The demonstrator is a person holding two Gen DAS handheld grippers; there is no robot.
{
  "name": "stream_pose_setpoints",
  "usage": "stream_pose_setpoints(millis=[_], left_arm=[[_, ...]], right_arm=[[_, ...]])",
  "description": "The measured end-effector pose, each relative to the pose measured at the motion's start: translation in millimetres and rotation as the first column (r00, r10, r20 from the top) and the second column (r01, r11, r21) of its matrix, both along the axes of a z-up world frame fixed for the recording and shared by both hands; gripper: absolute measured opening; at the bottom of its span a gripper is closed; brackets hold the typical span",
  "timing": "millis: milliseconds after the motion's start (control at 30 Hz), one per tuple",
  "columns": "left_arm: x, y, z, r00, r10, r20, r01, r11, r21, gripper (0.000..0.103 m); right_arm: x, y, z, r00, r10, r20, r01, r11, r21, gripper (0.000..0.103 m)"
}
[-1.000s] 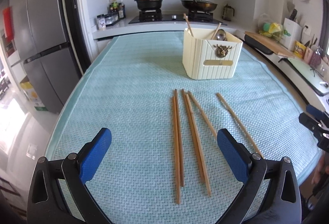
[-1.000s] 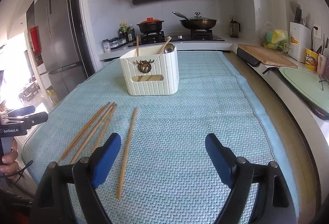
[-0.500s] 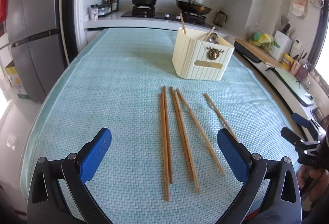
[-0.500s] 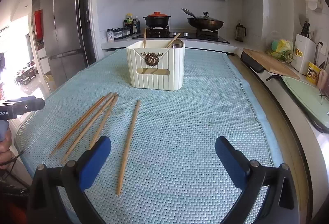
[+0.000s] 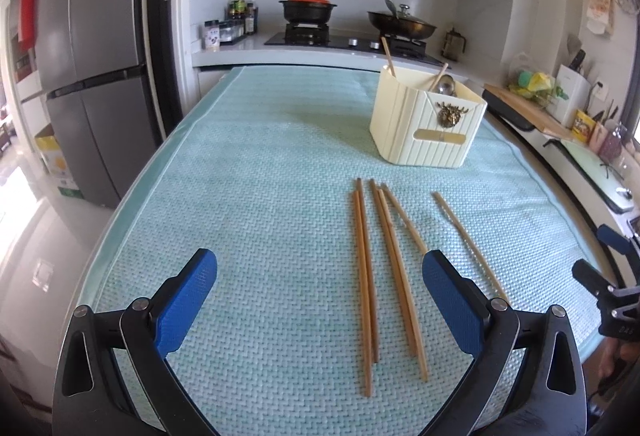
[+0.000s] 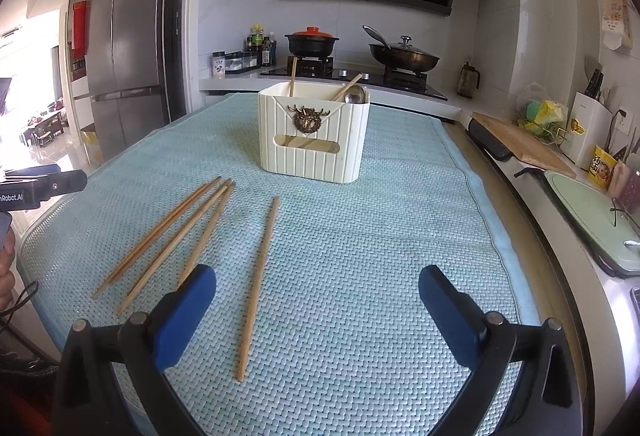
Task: Organize utensils
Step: 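Move both open grippers back toward the loose wooden chopsticks on the towel, then lower the left gripper onto a chopstick while the right gripper grasps another chopstick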
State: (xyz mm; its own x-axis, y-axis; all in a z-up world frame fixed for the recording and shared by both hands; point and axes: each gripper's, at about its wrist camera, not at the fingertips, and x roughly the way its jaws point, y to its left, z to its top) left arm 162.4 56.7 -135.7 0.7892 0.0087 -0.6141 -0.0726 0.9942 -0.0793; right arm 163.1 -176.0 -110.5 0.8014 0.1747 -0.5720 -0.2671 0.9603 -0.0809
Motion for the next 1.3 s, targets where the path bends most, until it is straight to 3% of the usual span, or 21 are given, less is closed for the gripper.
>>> stream_pose_setpoints(millis=[433, 767, 1067, 1200, 1300], left_arm=[[3, 4, -10, 0.999, 0.013, -0.031, -0.013, 1.000, 0.000, 0.102], [13, 14, -16, 0.998, 0.023, -0.063, -0.025, 0.999, -0.026, 0.102], [62, 8, -33, 0.989, -0.041, -0.143, 0.041, 0.999, -0.003, 0.102], [89, 8, -45, 0.980, -0.077, -0.183, 0.073, 0.997, -0.029, 0.102], [106, 3, -52, 0.976, -0.081, -0.204, 0.085, 0.996, 0.009, 0.102]], right_arm=[[-3, 3, -4, 0.999, -0.051, 0.013, 0.051, 0.997, -0.064, 0.103], [4, -9, -14, 0.997, -0.066, -0.040, 0.066, 0.998, -0.005, 0.103], [14, -16, -20, 0.993, -0.082, -0.090, 0.087, 0.994, 0.059, 0.103], [19, -13, -18, 0.993, -0.067, -0.102, 0.075, 0.994, 0.080, 0.102], [22, -7, -15, 0.994, -0.055, -0.096, 0.064, 0.994, 0.092, 0.102]])
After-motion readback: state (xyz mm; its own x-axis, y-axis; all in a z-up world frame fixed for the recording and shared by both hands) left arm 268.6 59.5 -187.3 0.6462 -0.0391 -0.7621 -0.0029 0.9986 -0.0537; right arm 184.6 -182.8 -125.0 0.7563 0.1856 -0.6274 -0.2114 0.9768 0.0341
